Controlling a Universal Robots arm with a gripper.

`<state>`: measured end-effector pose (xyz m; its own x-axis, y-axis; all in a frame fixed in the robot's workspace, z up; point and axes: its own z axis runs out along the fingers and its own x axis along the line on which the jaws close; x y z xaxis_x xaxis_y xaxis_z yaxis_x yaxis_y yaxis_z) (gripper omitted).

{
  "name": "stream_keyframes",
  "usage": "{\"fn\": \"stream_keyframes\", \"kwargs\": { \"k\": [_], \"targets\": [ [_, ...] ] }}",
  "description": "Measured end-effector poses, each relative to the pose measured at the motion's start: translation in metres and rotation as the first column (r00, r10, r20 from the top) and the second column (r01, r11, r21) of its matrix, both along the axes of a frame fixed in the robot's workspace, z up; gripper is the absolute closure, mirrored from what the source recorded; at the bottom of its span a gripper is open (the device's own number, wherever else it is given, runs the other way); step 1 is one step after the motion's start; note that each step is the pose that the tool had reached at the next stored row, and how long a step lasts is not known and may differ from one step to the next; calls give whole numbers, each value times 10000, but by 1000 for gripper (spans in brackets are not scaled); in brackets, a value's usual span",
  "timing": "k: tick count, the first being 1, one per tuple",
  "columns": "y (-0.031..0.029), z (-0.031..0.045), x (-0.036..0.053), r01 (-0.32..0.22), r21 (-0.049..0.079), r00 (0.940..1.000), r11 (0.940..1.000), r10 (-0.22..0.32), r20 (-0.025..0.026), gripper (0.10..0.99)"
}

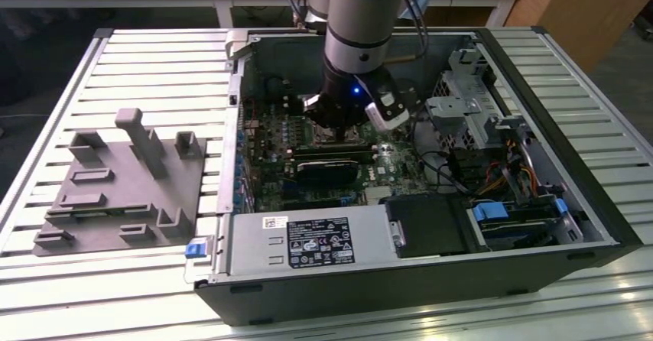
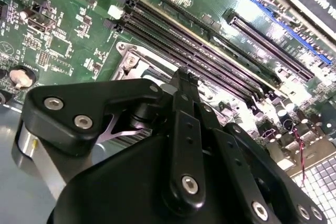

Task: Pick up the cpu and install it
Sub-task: 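Install the second cpu locking lever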

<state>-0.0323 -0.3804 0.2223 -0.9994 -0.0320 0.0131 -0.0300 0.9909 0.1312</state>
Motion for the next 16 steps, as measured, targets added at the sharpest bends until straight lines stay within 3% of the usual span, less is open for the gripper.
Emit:
{"fn": "stream_keyframes", "kwargs": {
  "k": [8,16],
  "targets": [
    [-71,-25,-144,-1,198,10000,9998,1,0,980],
    [-73,-139,-154,0,294,10000,9996,0,0,980]
  ]
}}
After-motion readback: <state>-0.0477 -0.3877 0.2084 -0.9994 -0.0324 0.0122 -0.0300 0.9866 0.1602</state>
